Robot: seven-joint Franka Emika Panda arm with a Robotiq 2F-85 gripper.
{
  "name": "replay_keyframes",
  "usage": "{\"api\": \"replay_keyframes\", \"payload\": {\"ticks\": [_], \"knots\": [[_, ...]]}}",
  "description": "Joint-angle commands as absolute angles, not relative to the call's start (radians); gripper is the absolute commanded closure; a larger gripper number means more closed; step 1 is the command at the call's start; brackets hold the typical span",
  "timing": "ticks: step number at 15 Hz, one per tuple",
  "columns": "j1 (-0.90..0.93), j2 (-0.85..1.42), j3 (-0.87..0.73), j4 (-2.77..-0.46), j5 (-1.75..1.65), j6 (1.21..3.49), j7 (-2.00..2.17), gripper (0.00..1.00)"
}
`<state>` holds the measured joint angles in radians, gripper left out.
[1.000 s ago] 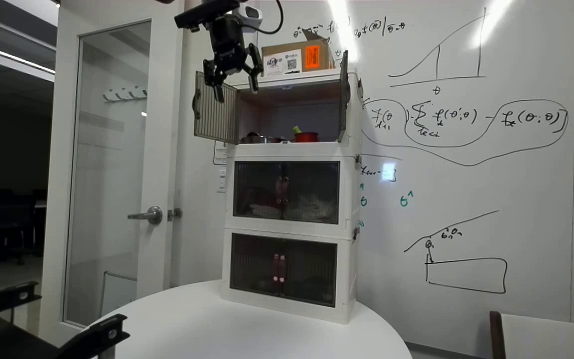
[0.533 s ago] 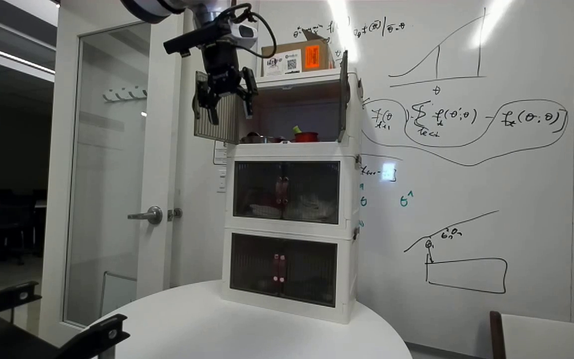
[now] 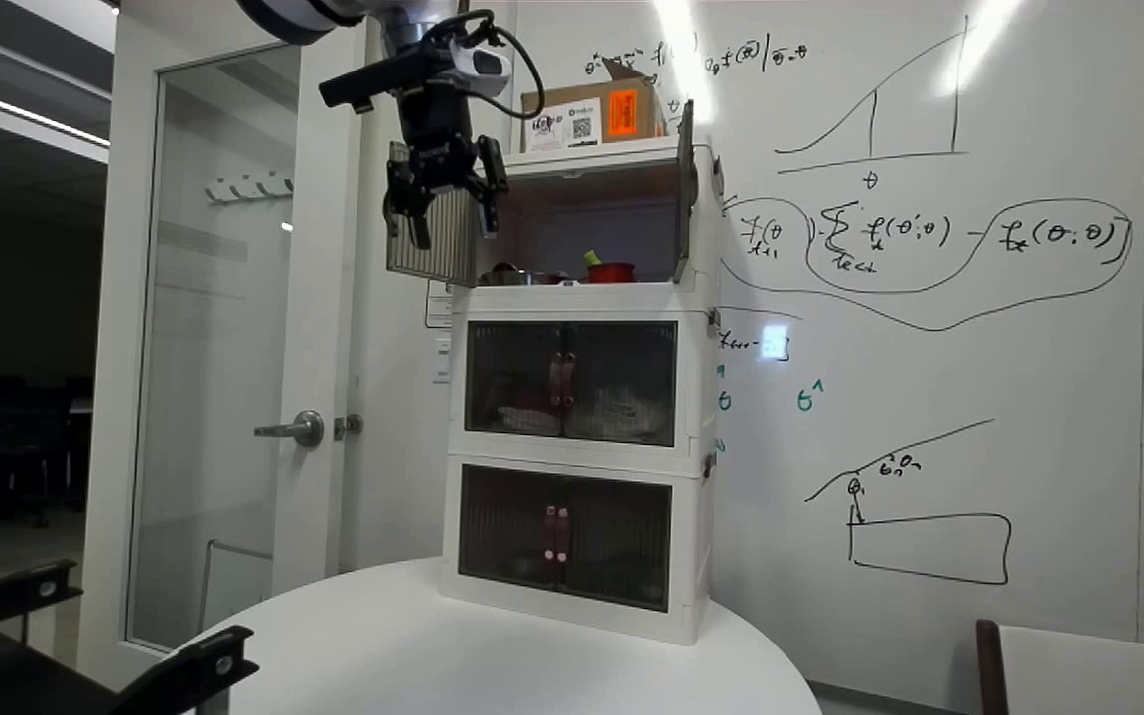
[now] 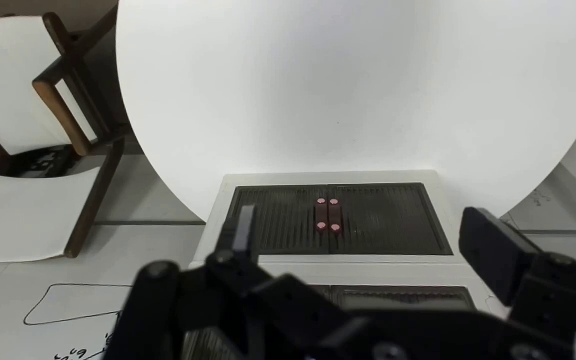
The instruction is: Open the top cabinet
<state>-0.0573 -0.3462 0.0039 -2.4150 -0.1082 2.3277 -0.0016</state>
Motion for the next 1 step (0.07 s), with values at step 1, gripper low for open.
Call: {"api": "replay_keyframes", "payload": {"ticks": [1], "knots": [[-0.051, -0.346, -0.002, -2.413, -0.110, 2.325, 0.000, 0.00]]}}
